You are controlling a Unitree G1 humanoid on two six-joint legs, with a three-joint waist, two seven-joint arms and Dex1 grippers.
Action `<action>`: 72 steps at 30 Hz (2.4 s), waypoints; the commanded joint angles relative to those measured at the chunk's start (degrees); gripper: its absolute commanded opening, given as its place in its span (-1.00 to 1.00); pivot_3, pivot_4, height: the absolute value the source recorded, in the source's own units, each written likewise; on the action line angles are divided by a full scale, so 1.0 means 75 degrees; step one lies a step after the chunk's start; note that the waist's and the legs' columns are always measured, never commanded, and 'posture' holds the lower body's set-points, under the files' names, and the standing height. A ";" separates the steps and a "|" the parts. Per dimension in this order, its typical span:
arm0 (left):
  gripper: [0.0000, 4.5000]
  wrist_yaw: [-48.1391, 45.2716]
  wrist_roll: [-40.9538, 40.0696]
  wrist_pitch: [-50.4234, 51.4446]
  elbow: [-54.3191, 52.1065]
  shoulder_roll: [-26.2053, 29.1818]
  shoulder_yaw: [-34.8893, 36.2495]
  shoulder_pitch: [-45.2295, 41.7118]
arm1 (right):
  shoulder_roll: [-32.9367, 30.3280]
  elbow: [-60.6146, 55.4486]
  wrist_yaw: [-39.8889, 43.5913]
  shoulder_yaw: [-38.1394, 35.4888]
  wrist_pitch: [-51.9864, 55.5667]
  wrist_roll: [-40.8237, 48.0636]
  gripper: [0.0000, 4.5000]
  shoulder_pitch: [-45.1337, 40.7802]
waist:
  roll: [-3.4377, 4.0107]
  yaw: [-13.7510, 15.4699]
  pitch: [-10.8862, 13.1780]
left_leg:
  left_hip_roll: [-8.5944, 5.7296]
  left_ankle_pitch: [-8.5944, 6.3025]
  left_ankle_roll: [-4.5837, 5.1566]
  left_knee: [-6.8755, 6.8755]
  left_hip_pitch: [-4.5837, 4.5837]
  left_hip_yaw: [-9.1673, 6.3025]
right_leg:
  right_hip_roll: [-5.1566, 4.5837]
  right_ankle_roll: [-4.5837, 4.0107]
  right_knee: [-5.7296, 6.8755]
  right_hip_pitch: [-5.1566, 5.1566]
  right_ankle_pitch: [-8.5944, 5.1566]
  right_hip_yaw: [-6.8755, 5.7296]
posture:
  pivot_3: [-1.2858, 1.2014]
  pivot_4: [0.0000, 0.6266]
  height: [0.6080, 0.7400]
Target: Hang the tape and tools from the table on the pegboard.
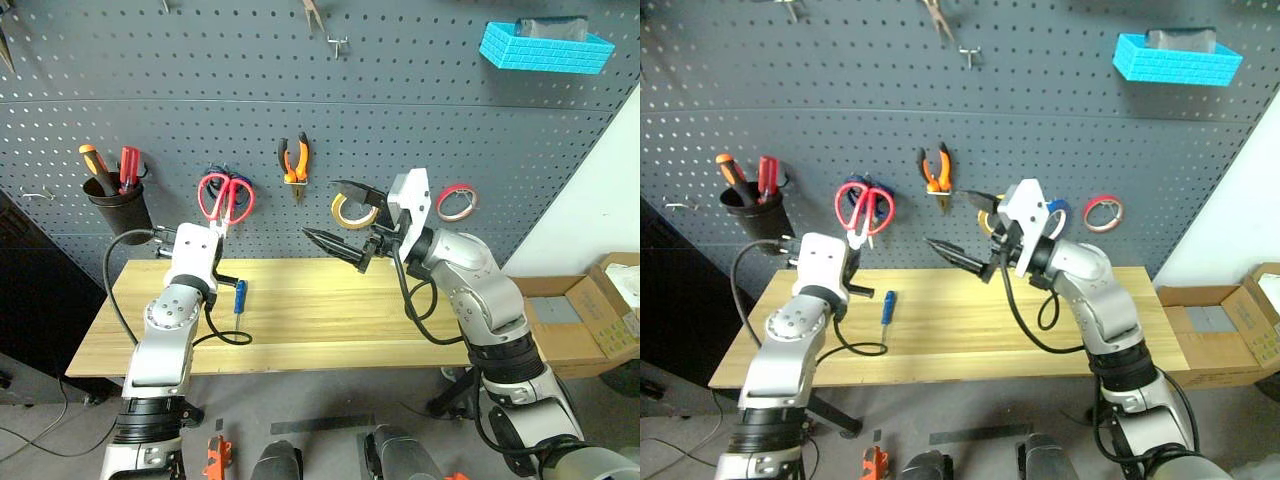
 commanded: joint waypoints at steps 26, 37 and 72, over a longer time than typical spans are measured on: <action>0.99 -0.0401 -0.0625 -0.0543 0.3827 -0.0122 0.0241 -0.0786 | -0.0297 0.0380 0.0654 0.1747 -0.1100 -0.1858 1.00 0.0271 | 0.0044 0.0034 0.0520 | 0.0006 0.0001 0.0004 0.0003 0.0006 0.0006 | -0.0003 -0.0051 0.0005 -0.0006 -0.0032 0.0001 | -0.04 -0.20 1.00; 0.99 -0.0885 -0.0732 -0.1903 0.7448 -0.0247 0.0144 -0.2354 | -0.0450 -0.0007 0.0708 0.1586 -0.0637 -0.1828 1.00 0.0435 | 0.0021 0.0043 0.0928 | 0.0007 -0.0025 0.0015 -0.0025 -0.0022 -0.0003 | -0.0006 -0.0001 0.0007 -0.0030 -0.0044 -0.0009 | -0.06 -0.07 1.00; -0.76 0.0652 0.1482 -0.0559 -0.2344 0.0394 0.0300 0.2303 | 0.0382 -0.0716 0.0406 0.0202 0.0680 0.0388 1.00 0.0347 | -0.0040 0.0122 0.0955 | 0.0014 -0.0024 -0.0029 -0.0065 -0.0135 -0.0014 | -0.0025 -0.0041 0.0007 -0.0168 -0.0019 -0.0023 | 0.04 -0.62 1.00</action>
